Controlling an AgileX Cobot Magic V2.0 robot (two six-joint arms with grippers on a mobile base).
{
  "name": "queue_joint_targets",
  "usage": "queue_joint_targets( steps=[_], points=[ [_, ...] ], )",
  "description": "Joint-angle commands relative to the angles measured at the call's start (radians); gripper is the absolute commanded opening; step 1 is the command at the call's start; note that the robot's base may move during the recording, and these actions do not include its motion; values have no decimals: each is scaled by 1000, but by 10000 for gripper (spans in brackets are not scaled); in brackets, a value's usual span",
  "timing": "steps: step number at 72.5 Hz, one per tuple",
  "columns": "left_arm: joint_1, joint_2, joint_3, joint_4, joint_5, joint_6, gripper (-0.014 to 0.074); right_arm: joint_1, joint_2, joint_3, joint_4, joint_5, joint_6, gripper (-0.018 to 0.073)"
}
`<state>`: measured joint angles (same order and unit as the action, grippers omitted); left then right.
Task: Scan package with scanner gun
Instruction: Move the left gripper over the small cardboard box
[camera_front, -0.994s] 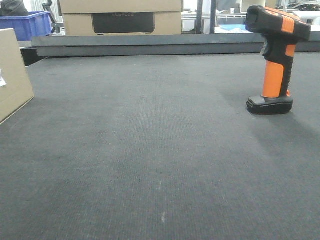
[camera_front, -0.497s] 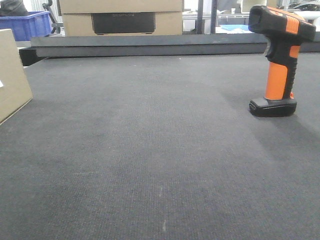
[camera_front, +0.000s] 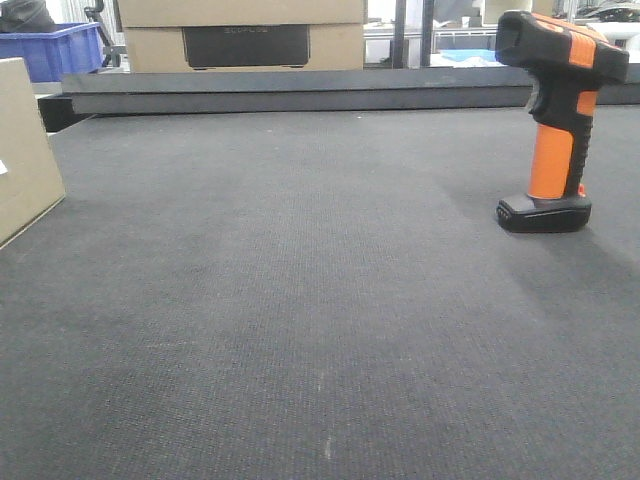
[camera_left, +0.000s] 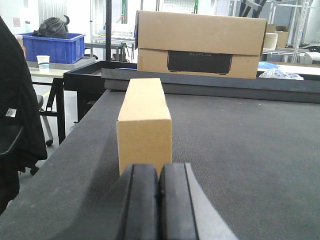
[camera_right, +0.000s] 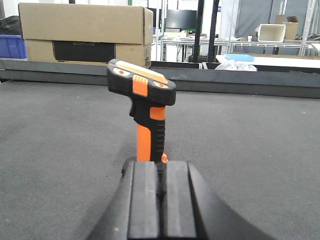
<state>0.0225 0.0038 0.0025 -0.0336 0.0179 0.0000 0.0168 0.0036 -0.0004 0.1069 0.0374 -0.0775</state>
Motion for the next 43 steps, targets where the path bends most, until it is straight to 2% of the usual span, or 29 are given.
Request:
queue_joint_targets(
  steps=[1,43],
  points=[
    [0,-4,-2,-6,-18,-5,-111,3,-4,0,0,-20,0,-161],
    [1,-4,-2,13,-12,0,-111,3,-4,0,0,-20,0,-161]
  ],
)
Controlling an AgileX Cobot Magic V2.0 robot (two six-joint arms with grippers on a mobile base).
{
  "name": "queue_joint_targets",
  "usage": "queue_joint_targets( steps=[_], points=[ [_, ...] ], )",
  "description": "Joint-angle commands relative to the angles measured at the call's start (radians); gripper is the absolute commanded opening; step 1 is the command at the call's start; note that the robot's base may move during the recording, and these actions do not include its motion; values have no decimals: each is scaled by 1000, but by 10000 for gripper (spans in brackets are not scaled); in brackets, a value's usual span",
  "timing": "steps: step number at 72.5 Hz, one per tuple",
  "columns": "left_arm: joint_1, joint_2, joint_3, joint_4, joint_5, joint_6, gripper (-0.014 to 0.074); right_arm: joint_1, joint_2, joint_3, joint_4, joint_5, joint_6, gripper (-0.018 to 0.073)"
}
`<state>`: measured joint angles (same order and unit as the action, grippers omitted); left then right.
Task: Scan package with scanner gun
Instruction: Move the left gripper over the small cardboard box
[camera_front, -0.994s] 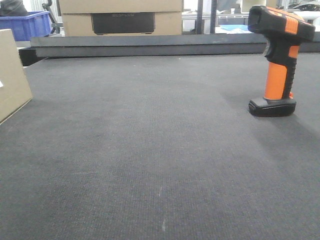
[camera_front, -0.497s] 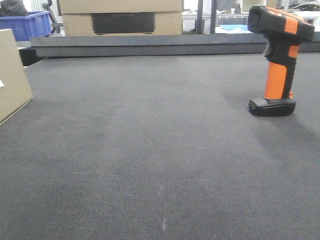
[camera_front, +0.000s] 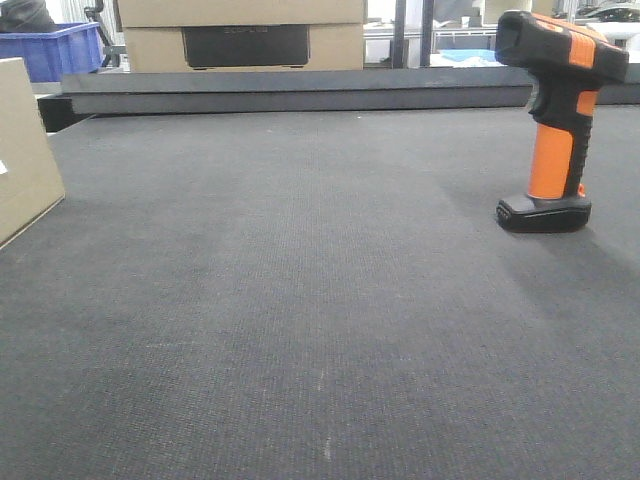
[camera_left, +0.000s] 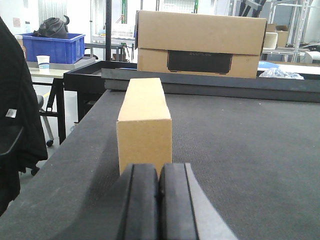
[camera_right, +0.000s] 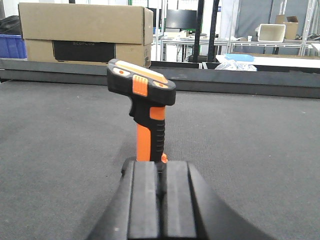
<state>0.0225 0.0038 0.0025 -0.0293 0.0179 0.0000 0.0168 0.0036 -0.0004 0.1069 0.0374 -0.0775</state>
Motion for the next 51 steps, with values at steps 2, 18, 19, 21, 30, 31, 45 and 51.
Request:
queue_joint_targets(
  steps=[2,18,19,21,30,31,45,51],
  points=[
    [1,-4,-2,8,-12,0,-111,3,-4,0,0,-20,0,-161],
    [1,-4,-2,-11,-71,0,-111,3,-4,0,0,-20,0,-161],
    [1,-4,-2,-24,-65,0,-111,3,-4,0,0,-20,0,-161],
    [1,-4,-2,-54,-49,0,-111,3,-4,0,0,-20,0,-161],
    [1,-4,-93,-90,65,0,-111,3,-4,0,0,-20,0,-161],
    [1,-4,-107,-83,83,0,-111,3,-4,0,0,-20,0,-161],
    [1,98,-340,-10,328,0,-111,3,-4,0,0,-20,0,-161],
    [1,174,-442,29,436,0,-111,3,-4,0,0,-20,0,-161]
  ],
)
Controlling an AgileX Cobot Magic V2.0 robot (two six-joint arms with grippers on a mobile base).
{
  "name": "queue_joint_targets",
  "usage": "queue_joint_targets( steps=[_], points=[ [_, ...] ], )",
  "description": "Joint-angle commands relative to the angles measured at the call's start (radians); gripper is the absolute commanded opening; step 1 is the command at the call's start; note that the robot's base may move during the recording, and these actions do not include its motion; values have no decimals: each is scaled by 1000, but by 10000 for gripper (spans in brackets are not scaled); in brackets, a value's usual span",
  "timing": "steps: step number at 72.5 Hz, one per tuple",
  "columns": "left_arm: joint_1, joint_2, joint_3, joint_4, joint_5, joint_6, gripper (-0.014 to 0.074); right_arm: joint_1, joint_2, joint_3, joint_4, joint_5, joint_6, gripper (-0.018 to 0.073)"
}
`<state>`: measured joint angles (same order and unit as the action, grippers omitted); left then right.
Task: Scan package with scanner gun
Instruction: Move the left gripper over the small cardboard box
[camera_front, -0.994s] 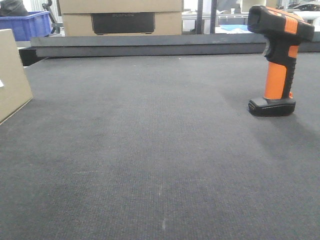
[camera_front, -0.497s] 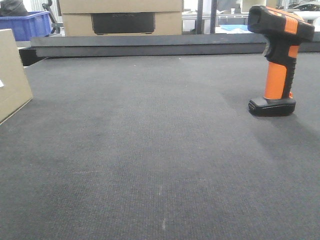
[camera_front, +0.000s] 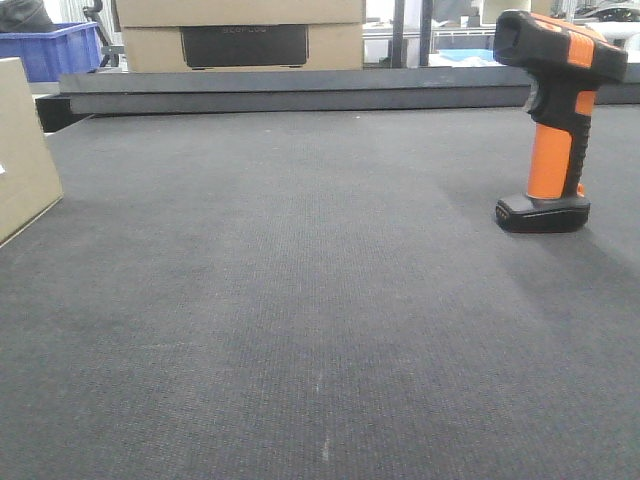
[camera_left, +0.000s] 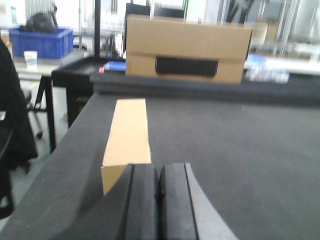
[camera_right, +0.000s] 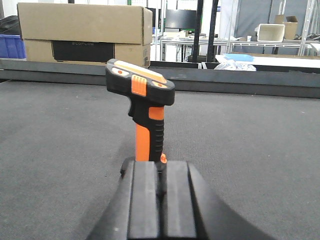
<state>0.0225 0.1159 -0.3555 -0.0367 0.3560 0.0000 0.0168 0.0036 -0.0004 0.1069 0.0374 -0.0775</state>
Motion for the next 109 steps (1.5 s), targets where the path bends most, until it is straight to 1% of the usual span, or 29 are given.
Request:
queue_joint_targets(
  steps=[1,9,14,20,31,36,43,50,61,72,81,86,88,92,96,97,99,103,106,109],
  points=[
    [1,83,-99,37,113,0,-111,3,-4,0,0,-20,0,-161],
    [1,213,-211,46,241,0,-111,3,-4,0,0,-20,0,-161],
    [1,300,-268,46,297,0,-111,3,-4,0,0,-20,0,-161],
    [1,407,-327,46,312,0,-111,3,-4,0,0,-20,0,-161],
    [1,519,-379,49,302,0,-111,3,-4,0,0,-20,0,-161],
    [6,577,-415,47,319,0,-111,3,-4,0,0,-20,0,-161],
    [6,695,-500,37,389,-31,-111,3,-4,0,0,-20,0,-161],
    [6,844,-624,37,493,-31,-111,3,-4,0,0,-20,0,-161],
    [6,1041,-818,29,589,-24,-111,3,-4,0,0,-20,0,-161],
    [6,1207,-983,21,654,26,-111,3,-4,0,0,-20,0,-161],
    [6,1280,-1065,19,671,30,-111,3,-4,0,0,-20,0,-161],
    [23,1298,-1084,1,671,43,-111,3,-4,0,0,-20,0,-161],
    [40,1303,-1083,-17,674,58,-111,3,-4,0,0,-20,0,-161],
    [91,1315,-1083,-81,693,97,-111,3,-4,0,0,-20,0,-161],
    [141,1317,-1083,-175,721,156,-111,3,-4,0,0,-20,0,-161],
    [159,1317,-1083,-191,727,172,-111,3,-4,0,0,-20,0,-161],
    [173,1317,-1083,-214,731,187,-111,3,-4,0,0,-20,0,-161],
    [192,1317,-1083,-214,729,202,-111,3,-4,0,0,-20,0,-161],
    [192,1317,-1083,-193,717,202,-111,3,-4,0,0,-20,0,-161],
    [192,1319,-1083,-191,716,202,-111,3,-4,0,0,-20,0,-161]
  ],
)
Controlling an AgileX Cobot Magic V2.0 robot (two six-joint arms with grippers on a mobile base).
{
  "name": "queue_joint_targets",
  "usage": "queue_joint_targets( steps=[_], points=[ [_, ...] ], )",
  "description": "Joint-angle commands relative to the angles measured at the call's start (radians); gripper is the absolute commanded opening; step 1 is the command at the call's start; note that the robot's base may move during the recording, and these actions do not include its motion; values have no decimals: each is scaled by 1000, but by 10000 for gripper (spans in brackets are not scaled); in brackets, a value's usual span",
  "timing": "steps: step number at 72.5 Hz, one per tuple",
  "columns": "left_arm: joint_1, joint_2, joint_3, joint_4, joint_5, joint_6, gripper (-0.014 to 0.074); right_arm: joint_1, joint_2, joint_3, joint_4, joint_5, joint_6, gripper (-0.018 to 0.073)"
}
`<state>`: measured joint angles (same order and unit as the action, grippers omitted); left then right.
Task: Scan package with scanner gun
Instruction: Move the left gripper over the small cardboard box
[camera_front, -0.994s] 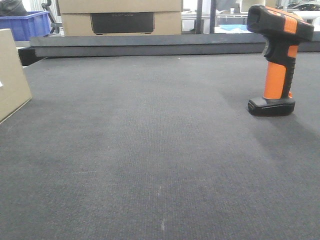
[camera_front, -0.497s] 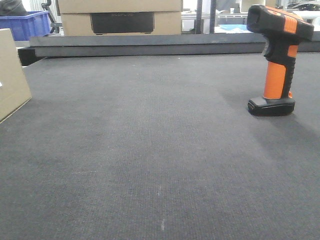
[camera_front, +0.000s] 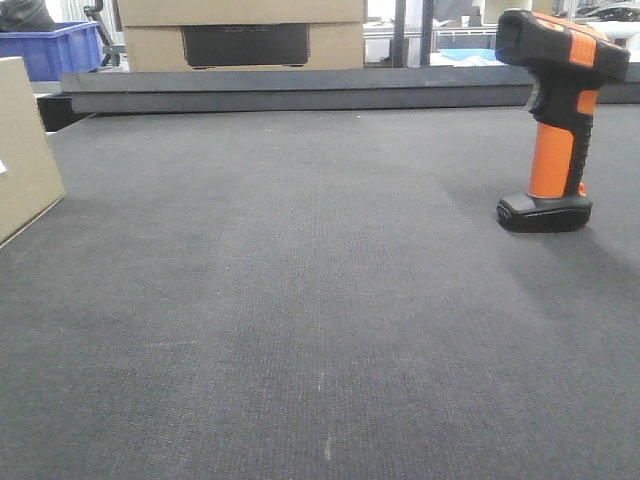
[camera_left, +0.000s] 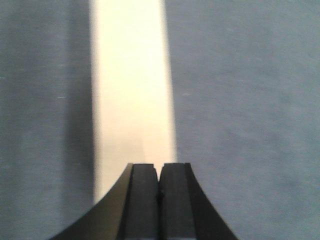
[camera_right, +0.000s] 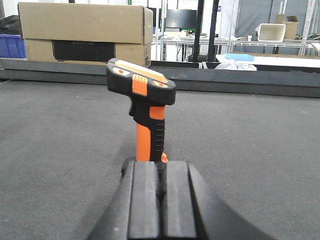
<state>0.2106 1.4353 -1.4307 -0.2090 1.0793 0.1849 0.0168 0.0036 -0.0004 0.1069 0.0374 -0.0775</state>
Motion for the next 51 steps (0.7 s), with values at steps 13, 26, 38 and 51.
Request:
queue_joint_targets(
  steps=[13,26,38,51],
  points=[
    [-45,-1,12,24,-68,17,-57,3,-4,0,0,-20,0,-161],
    [-68,6,27,83,-114,-55,274,3,-4,0,0,-20,0,-161],
    [-68,54,29,83,-118,-74,444,3,-4,0,0,-20,0,-161],
    [-68,121,29,93,-112,-74,466,3,-4,0,0,-20,0,-161]
  ],
)
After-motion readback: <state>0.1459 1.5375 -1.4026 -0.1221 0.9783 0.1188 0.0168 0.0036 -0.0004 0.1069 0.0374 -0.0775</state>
